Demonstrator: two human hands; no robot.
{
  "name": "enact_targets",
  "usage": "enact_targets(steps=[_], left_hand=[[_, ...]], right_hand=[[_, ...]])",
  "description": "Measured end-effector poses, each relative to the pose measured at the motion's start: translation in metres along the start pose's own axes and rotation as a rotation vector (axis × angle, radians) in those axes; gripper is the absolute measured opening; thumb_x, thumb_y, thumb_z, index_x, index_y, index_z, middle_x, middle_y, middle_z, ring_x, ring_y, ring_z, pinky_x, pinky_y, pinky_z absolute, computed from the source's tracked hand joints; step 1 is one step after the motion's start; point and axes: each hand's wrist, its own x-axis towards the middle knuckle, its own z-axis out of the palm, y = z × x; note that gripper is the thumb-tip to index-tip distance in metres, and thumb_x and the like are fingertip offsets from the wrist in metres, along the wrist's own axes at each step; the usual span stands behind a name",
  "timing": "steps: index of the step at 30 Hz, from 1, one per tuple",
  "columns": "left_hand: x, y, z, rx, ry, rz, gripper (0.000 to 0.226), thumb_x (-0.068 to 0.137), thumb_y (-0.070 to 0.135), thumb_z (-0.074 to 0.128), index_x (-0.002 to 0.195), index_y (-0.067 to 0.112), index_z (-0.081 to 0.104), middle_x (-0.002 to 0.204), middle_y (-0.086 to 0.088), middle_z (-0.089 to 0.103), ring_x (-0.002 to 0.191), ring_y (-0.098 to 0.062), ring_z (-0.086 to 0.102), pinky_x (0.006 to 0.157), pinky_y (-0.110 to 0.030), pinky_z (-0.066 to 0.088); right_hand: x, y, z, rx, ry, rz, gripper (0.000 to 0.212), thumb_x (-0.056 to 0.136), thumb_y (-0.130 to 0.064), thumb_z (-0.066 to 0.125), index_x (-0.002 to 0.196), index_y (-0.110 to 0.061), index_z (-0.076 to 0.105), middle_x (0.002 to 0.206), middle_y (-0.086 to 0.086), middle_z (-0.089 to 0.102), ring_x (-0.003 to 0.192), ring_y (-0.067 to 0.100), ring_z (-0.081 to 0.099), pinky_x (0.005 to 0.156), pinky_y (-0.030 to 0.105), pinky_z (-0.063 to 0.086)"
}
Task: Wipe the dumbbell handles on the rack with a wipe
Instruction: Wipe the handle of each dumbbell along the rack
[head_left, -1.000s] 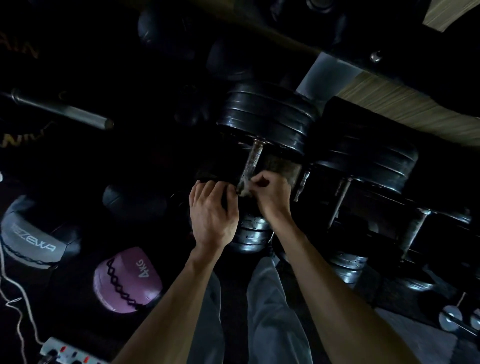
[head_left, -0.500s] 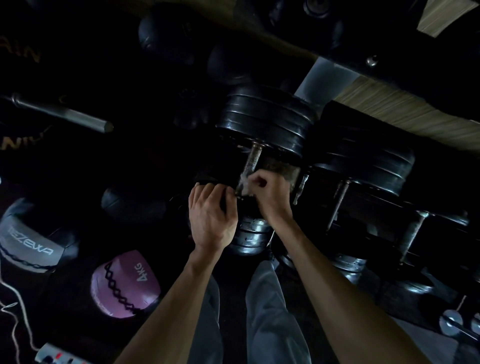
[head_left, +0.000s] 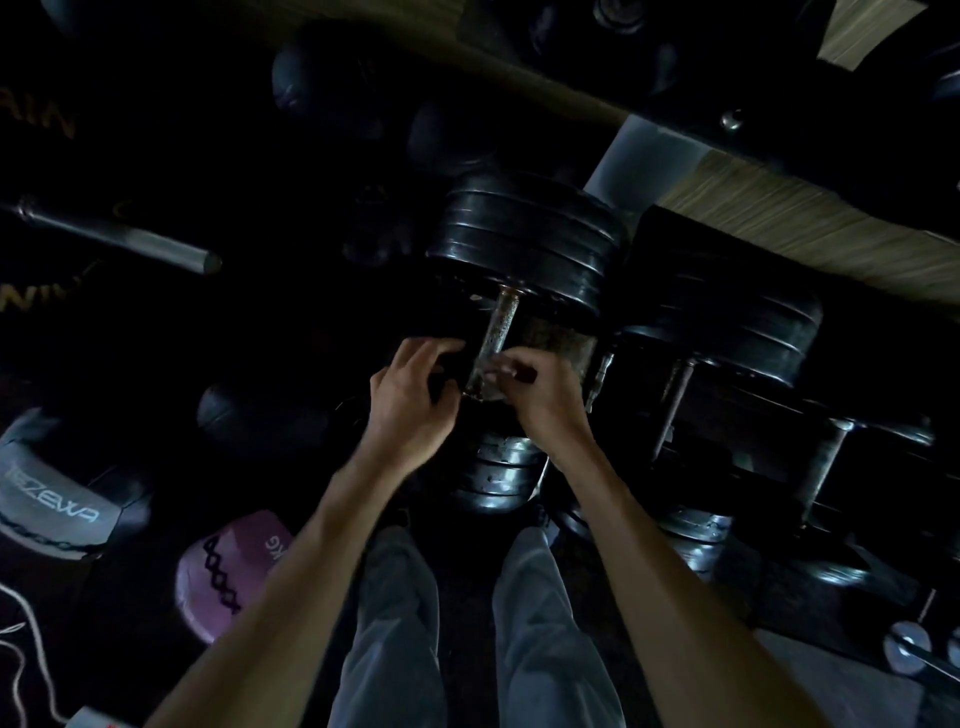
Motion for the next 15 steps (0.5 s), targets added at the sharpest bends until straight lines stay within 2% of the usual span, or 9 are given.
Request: enact_targets(steps=[2, 3, 5, 7, 10, 12, 14, 15], left_hand=[[0.015, 0.003, -0.016, -0.014, -0.213, 0.046, 0.049, 0.09, 0.013, 0.066, 0.136, 0.025, 0.055, 0.137, 0.007, 0.051, 0.124, -0.009, 0.05, 0.111, -0.035, 0.04], [0.022, 0.006, -0.022, -0.019, -0.297, 0.071, 0.045, 0.09, 0.017, 0.069, 0.133, 0.024, 0.057, 0.135, 0.008, 0.054, 0.126, -0.007, 0.05, 0.112, -0.034, 0.039], [0.03, 0.013, -0.027, -0.079, -0.411, 0.075, 0.031, 0.089, 0.027, 0.071, 0.119, 0.025, 0.064, 0.118, 0.011, 0.065, 0.112, -0.001, 0.059, 0.103, -0.03, 0.046], [0.032, 0.015, -0.025, -0.159, -0.432, 0.027, 0.02, 0.087, 0.03, 0.073, 0.104, 0.023, 0.067, 0.098, 0.009, 0.071, 0.093, 0.0, 0.066, 0.087, -0.024, 0.049], [0.031, 0.015, -0.022, -0.26, -0.33, -0.045, 0.015, 0.085, 0.024, 0.076, 0.093, 0.017, 0.066, 0.085, 0.003, 0.072, 0.078, -0.005, 0.068, 0.073, -0.019, 0.05], [0.033, 0.015, -0.019, -0.235, -0.138, -0.102, 0.015, 0.086, 0.021, 0.075, 0.091, 0.013, 0.063, 0.079, 0.004, 0.069, 0.069, 0.002, 0.064, 0.065, -0.014, 0.048], [0.039, 0.015, -0.016, -0.201, 0.036, -0.171, 0.015, 0.089, 0.021, 0.072, 0.096, 0.015, 0.06, 0.073, 0.012, 0.063, 0.059, 0.012, 0.058, 0.056, -0.007, 0.045], [0.043, 0.018, -0.014, -0.191, 0.06, -0.202, 0.014, 0.091, 0.022, 0.07, 0.098, 0.018, 0.06, 0.073, 0.015, 0.062, 0.058, 0.012, 0.058, 0.055, -0.007, 0.045]], right_hand=[[-0.011, -0.002, -0.002, 0.148, 0.003, -0.005, 0.013, 0.094, -0.011, 0.068, 0.101, -0.017, 0.076, 0.094, -0.003, 0.077, 0.091, 0.013, 0.073, 0.09, 0.037, 0.058], [-0.016, -0.005, -0.004, 0.23, -0.002, -0.002, 0.013, 0.094, -0.01, 0.066, 0.103, -0.014, 0.075, 0.095, 0.001, 0.077, 0.092, 0.018, 0.073, 0.09, 0.037, 0.059], [-0.022, -0.006, -0.007, 0.381, -0.001, 0.031, 0.014, 0.094, -0.006, 0.065, 0.106, -0.008, 0.072, 0.094, 0.009, 0.076, 0.09, 0.024, 0.074, 0.086, 0.031, 0.06], [-0.026, -0.004, -0.008, 0.433, 0.044, 0.045, 0.014, 0.094, -0.005, 0.066, 0.106, -0.008, 0.071, 0.094, 0.009, 0.076, 0.089, 0.022, 0.074, 0.082, 0.025, 0.058], [-0.027, 0.002, -0.002, 0.433, 0.149, 0.062, 0.013, 0.093, -0.007, 0.068, 0.104, -0.011, 0.072, 0.092, 0.003, 0.077, 0.085, 0.015, 0.074, 0.076, 0.02, 0.057], [-0.028, 0.01, 0.005, 0.337, 0.228, 0.066, 0.012, 0.094, -0.009, 0.066, 0.101, -0.017, 0.072, 0.089, -0.002, 0.076, 0.077, 0.008, 0.072, 0.069, 0.019, 0.056], [-0.032, 0.018, 0.013, 0.194, 0.286, 0.061, 0.013, 0.098, -0.013, 0.061, 0.1, -0.021, 0.071, 0.086, -0.007, 0.074, 0.063, -0.001, 0.065, 0.055, 0.013, 0.046], [-0.035, 0.021, 0.016, 0.161, 0.309, 0.067, 0.014, 0.099, -0.015, 0.059, 0.101, -0.02, 0.071, 0.084, -0.009, 0.073, 0.057, -0.003, 0.061, 0.048, 0.01, 0.04]])
